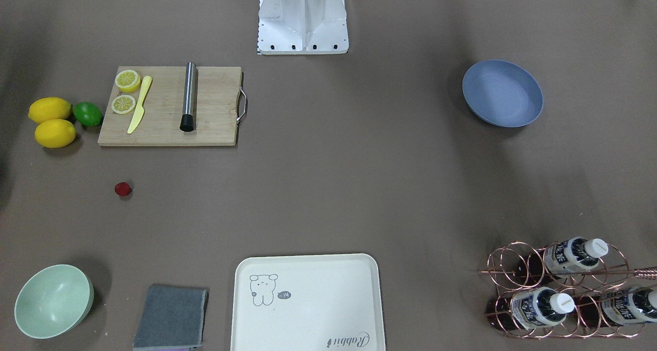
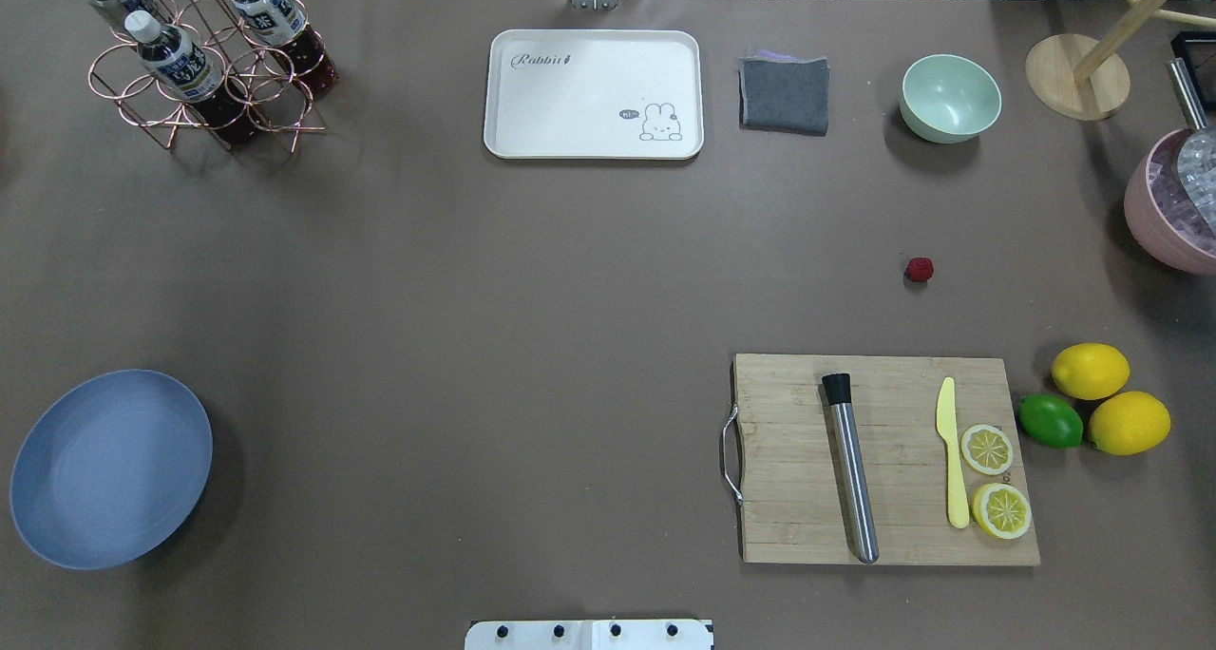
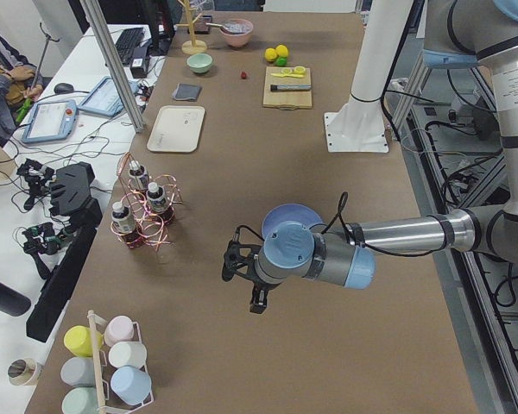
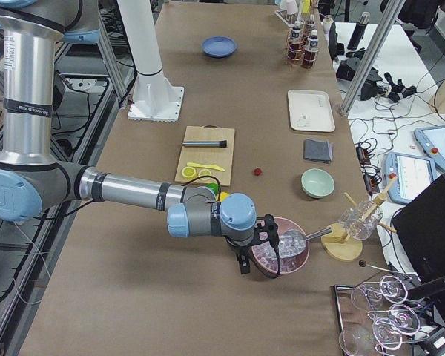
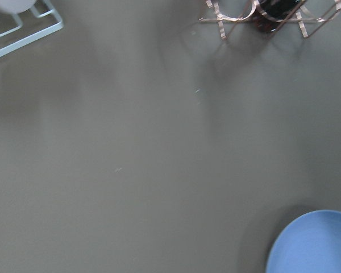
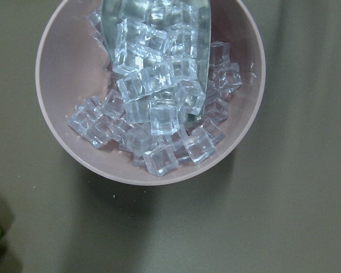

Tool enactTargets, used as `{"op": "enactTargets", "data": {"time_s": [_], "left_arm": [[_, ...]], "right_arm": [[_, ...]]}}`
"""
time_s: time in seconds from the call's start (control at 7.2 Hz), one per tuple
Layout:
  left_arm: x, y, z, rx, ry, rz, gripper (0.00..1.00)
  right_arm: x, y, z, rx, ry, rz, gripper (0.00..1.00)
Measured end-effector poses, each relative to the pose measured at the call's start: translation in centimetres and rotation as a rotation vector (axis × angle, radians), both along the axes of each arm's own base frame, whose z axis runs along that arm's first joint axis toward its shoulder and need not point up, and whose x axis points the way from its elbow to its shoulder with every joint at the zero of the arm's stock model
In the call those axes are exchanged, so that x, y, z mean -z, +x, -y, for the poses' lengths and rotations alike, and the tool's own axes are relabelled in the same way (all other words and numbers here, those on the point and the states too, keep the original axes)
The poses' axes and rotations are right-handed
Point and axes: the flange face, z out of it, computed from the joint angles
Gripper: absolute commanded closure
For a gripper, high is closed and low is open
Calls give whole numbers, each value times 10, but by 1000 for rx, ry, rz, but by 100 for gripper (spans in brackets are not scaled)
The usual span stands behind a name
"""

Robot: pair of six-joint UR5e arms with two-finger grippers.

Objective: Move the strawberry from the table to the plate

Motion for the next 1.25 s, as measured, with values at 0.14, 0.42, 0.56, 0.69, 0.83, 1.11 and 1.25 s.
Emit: {"op": "enactTargets", "data": {"time_s": [0.14,0.42,0.56,0.69,0.83,1.11,1.25], "left_arm": [[-3,2,0,-5,-6,12,2],[-11,15,-9,-39,-29,14,2],[-14,22,-13,-54,-41,13,3],[-16,26,-13,-62,-50,14,3],[-17,27,-12,-65,-52,17,3],[-12,28,-7,-50,-59,14,2],[-7,29,-1,-31,-74,6,2]], "right_arm": [[1,1,0,-1,5,-9,0],[6,3,-1,-5,15,-27,0],[6,3,-2,-6,15,-27,0],[5,3,-4,-5,21,-24,0],[3,2,-5,-6,32,-22,0],[2,2,-5,-7,41,-22,0],[2,2,-5,-8,42,-21,0]]}}
